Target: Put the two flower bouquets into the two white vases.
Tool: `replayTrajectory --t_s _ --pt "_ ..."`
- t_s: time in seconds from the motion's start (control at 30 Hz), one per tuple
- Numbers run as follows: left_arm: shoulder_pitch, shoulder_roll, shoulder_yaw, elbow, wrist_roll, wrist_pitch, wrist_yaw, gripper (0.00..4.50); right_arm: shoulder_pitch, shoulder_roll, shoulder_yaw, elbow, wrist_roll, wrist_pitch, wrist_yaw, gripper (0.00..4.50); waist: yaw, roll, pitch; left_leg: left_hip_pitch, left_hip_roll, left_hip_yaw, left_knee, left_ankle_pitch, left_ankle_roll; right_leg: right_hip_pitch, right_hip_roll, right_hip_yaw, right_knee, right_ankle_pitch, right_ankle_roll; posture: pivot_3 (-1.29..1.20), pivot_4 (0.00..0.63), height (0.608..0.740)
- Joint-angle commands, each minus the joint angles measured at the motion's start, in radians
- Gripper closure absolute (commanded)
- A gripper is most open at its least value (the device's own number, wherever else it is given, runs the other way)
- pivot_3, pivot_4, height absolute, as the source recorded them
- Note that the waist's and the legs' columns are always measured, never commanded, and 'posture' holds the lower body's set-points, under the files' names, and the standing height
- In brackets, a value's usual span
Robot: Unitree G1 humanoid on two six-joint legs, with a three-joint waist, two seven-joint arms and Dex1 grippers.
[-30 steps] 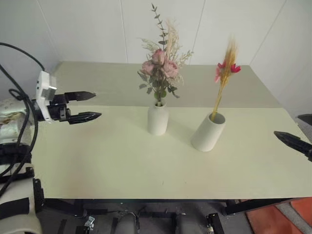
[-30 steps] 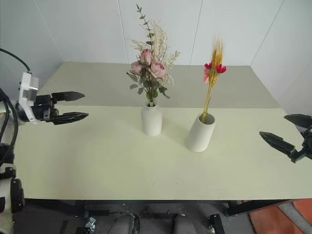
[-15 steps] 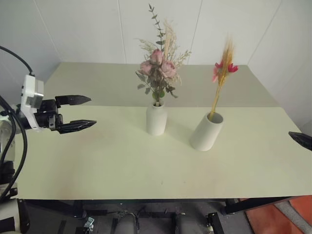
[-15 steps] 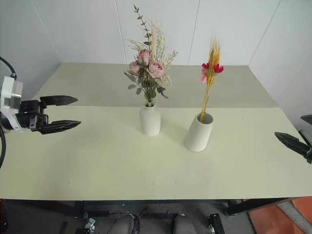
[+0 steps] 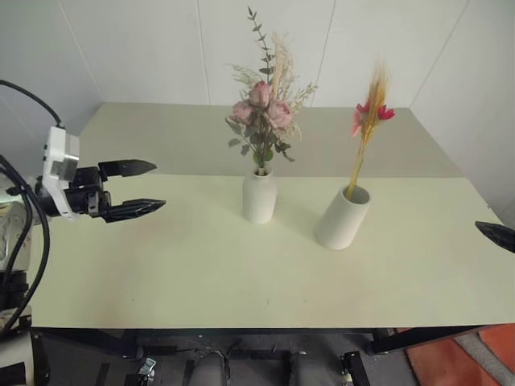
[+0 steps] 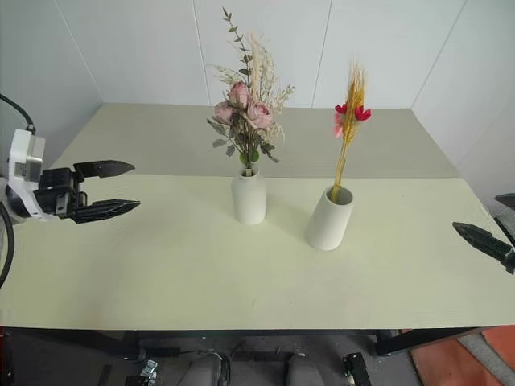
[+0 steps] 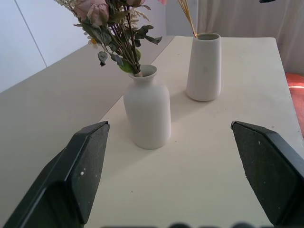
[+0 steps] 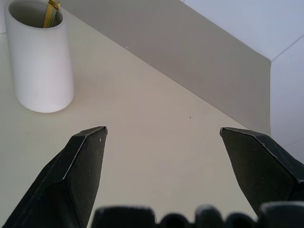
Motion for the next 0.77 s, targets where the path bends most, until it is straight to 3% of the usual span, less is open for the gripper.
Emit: replayTrajectory --t_s 0.03,0.77 --pt "-0.024 0.002 0.007 -0.010 -0.010 -0.012 0.005 0.03 0.007 0.001 -0.049 -0.026 -0.003 0.005 -0.005 0.00 -0.001 0.000 0.000 0.000 0.000 0.000 0.000 0.000 0.000 0.000 0.000 0.000 0.000 0.000 0.000 0.00 0.150 0.740" --pt "-0.069 -0.015 -0.022 0.016 -0.004 -0.029 -0.006 0.03 0.000 0.010 -0.032 -0.037 0.007 0.001 -0.022 0.00 -0.001 0.000 0.000 0.000 0.000 0.000 0.000 0.000 0.000 0.000 0.000 0.000 0.000 0.000 0.000 0.00 0.150 0.740"
